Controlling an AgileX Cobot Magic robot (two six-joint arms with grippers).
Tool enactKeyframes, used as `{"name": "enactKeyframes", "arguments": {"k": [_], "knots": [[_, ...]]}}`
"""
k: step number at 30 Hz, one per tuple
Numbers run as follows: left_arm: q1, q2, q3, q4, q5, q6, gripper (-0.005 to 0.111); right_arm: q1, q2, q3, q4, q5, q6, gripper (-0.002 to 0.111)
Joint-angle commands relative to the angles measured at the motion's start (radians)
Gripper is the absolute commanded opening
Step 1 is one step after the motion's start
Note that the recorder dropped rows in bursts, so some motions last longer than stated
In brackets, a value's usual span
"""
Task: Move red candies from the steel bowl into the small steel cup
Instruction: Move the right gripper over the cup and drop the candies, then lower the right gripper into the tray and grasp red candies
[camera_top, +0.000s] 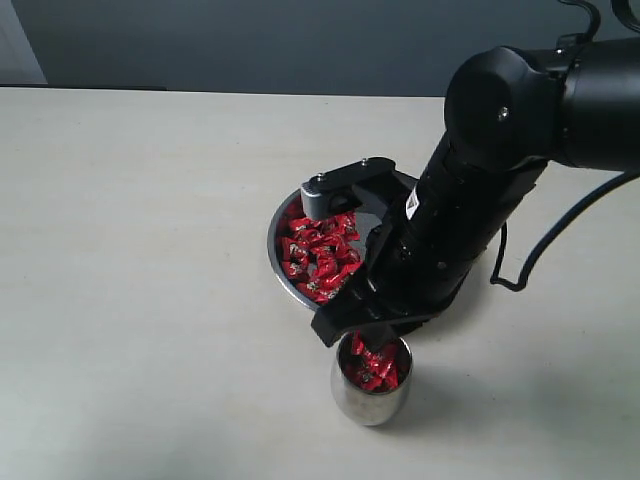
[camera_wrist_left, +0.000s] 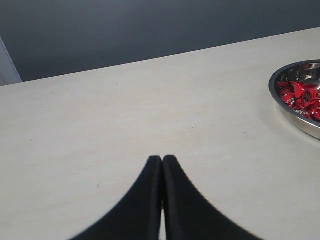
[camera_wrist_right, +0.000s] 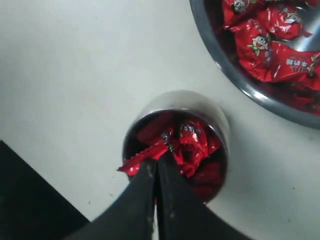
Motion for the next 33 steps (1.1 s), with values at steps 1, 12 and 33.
{"name": "enactKeyframes", "arguments": {"k": [1, 12, 33], "knots": [[-0.005, -0.004, -0.001, -0.003, -0.007, -0.004, 0.0, 0.001, -0.011, 0.005, -0.017, 0.006, -0.02, 0.001], [-0.005, -0.004, -0.001, -0.003, -0.007, -0.004, 0.0, 0.001, -0.011, 0.005, -0.027, 0.012, -0.038, 0.03], [-0.005, -0.004, -0.001, -0.003, -0.007, -0.004, 0.0, -0.051, 0.116, 0.003, -0.206, -0.392, 0.071, 0.034]]}}
